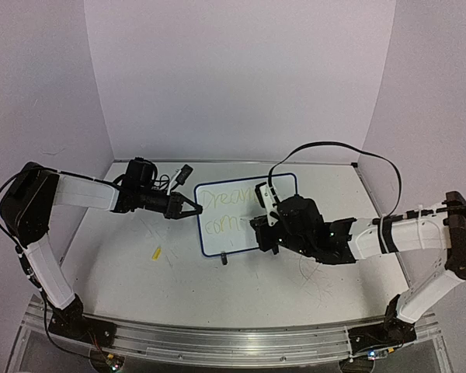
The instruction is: Write a sentence on the whiteboard
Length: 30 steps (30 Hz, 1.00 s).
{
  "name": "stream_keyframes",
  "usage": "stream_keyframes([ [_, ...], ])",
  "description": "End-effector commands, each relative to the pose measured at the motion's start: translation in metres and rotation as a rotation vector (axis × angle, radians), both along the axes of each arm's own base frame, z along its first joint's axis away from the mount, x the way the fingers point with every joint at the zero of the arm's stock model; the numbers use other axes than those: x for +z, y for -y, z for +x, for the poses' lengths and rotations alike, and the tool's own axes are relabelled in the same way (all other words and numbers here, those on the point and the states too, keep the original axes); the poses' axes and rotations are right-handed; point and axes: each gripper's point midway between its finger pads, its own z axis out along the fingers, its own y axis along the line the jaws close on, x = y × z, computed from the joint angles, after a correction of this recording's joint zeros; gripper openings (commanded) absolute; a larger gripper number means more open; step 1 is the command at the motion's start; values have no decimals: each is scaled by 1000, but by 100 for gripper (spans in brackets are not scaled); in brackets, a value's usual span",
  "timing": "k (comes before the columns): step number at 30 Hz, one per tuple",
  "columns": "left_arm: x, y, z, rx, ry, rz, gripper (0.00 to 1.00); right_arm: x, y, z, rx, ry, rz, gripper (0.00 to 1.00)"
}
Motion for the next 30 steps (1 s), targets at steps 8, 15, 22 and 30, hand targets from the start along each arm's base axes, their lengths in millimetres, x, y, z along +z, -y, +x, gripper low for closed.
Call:
stream_keyframes([
  [8, -2, 3, 8, 16, 47, 33, 0, 15, -14, 16, -37, 29, 46, 0],
  [15, -2, 4, 7, 14, 49, 33, 0, 2, -16, 13, -26, -6, 36, 0],
  [22, -2, 3, 7, 15, 48, 33, 0, -1, -11, 16, -60, 1, 24, 0],
  [30, -3, 4, 7, 15, 46, 34, 0, -8, -12, 18, -68, -17, 5, 0],
])
